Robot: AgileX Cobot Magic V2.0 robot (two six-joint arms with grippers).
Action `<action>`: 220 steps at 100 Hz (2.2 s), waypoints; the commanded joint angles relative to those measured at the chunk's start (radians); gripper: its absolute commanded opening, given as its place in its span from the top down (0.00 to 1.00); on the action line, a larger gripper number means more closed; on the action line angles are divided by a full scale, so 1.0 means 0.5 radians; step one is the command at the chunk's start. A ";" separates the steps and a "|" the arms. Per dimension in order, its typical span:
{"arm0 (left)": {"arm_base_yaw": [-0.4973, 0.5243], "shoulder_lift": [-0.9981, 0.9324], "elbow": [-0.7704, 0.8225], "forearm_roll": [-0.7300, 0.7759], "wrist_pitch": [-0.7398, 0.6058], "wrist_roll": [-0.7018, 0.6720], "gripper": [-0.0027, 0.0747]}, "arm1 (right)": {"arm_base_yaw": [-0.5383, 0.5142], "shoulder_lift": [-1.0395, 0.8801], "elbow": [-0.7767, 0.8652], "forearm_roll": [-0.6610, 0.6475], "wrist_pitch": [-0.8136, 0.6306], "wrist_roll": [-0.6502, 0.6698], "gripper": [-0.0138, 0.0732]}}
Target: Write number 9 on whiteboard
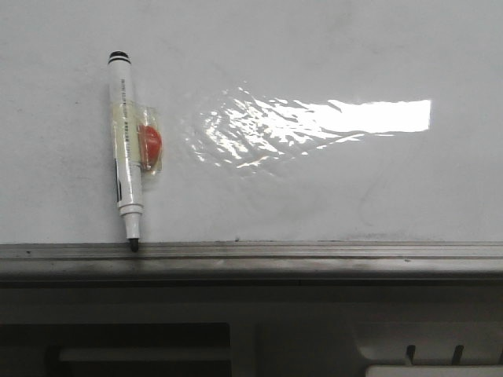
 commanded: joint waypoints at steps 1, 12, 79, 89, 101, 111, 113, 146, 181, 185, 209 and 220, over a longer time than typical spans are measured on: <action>0.001 -0.051 0.083 0.000 -0.106 -0.010 0.99 | -0.009 -0.028 0.051 0.011 -0.046 -0.014 0.92; 0.001 -0.051 0.083 0.000 -0.106 -0.010 0.99 | -0.009 -0.028 0.051 0.011 -0.046 -0.014 0.92; 0.001 -0.051 0.083 0.096 -0.124 -0.010 0.99 | -0.009 -0.028 0.051 -0.002 -0.053 -0.014 0.92; 0.001 -0.051 0.083 0.087 -0.124 -0.010 0.99 | -0.009 -0.028 0.051 0.011 -0.073 -0.014 0.92; 0.001 -0.051 0.083 0.062 -0.127 -0.010 0.99 | -0.009 -0.028 0.051 0.011 -0.078 -0.014 0.92; 0.001 -0.051 0.083 0.062 -0.127 -0.010 0.99 | -0.009 -0.028 0.051 0.016 -0.102 -0.014 0.92; 0.001 -0.051 0.083 0.062 -0.135 -0.010 0.99 | -0.009 -0.028 0.051 0.016 -0.119 -0.014 0.92; 0.001 -0.051 0.083 0.013 -0.302 -0.010 0.99 | -0.009 -0.028 0.051 0.020 -0.158 -0.014 0.92; 0.001 -0.051 0.083 0.000 -0.363 -0.010 0.99 | -0.009 -0.028 0.051 0.020 -0.375 -0.014 0.92; 0.001 -0.051 0.083 -0.031 -0.404 -0.010 0.99 | -0.009 -0.028 0.051 0.020 -0.453 -0.014 0.92; 0.001 -0.051 0.083 -0.250 -0.507 -0.013 0.99 | -0.009 -0.028 0.051 0.020 -0.599 -0.014 0.92; 0.001 -0.051 0.083 -0.250 -0.454 -0.013 0.99 | -0.009 -0.028 0.051 0.020 -0.607 -0.014 0.92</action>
